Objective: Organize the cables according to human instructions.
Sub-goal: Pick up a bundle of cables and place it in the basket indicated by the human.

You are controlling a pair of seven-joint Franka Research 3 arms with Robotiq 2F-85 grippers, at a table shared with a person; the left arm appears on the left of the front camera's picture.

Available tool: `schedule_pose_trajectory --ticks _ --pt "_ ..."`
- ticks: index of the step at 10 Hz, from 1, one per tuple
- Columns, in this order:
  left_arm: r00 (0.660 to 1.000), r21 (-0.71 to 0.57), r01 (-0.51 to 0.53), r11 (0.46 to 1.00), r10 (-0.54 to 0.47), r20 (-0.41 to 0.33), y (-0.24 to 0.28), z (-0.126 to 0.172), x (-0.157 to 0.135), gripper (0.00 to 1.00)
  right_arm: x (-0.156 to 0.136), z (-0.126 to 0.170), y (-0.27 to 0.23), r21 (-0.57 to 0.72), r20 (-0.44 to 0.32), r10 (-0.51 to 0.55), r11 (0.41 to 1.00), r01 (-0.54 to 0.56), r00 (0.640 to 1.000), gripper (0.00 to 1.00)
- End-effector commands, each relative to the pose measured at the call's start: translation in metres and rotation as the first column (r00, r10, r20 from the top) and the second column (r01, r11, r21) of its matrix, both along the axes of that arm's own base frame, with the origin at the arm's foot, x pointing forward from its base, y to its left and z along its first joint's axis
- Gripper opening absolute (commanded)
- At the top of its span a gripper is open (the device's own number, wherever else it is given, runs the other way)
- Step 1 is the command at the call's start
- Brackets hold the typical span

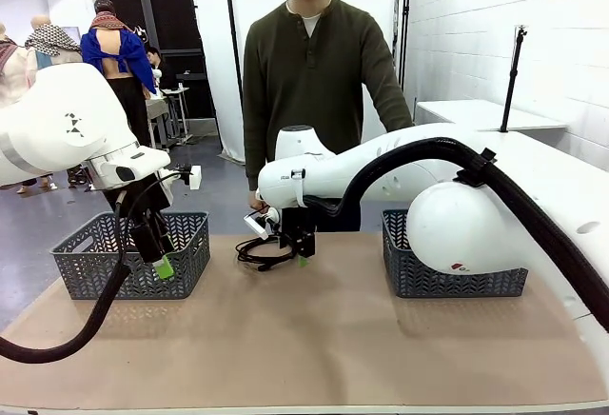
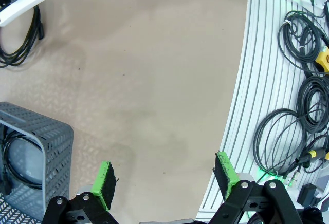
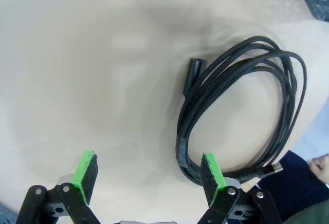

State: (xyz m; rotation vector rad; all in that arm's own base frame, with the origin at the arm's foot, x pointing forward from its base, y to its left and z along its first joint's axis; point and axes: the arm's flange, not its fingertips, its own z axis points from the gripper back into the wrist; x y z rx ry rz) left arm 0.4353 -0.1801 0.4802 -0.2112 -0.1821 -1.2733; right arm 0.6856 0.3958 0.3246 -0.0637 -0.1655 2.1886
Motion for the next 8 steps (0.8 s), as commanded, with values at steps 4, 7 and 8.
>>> schedule_pose_trajectory --ticks 4,7,8 --pt "1.000 -0.002 -0.004 1.000 0.004 0.009 0.000 0.001 0.000 1.00 0.025 -0.005 0.014 -0.025 -0.015 -0.032 0.999 0.032 0.999 1.00" --pt "1.000 -0.002 -0.004 1.000 0.004 0.009 0.000 0.001 0.000 1.00 0.028 -0.010 0.014 -0.044 -0.051 -0.030 0.999 0.028 0.998 1.00" --pt "1.000 -0.002 -0.004 1.000 0.004 0.009 0.000 0.001 0.000 1.00 0.030 -0.012 0.015 -0.054 -0.054 -0.027 0.998 0.024 0.998 1.00"
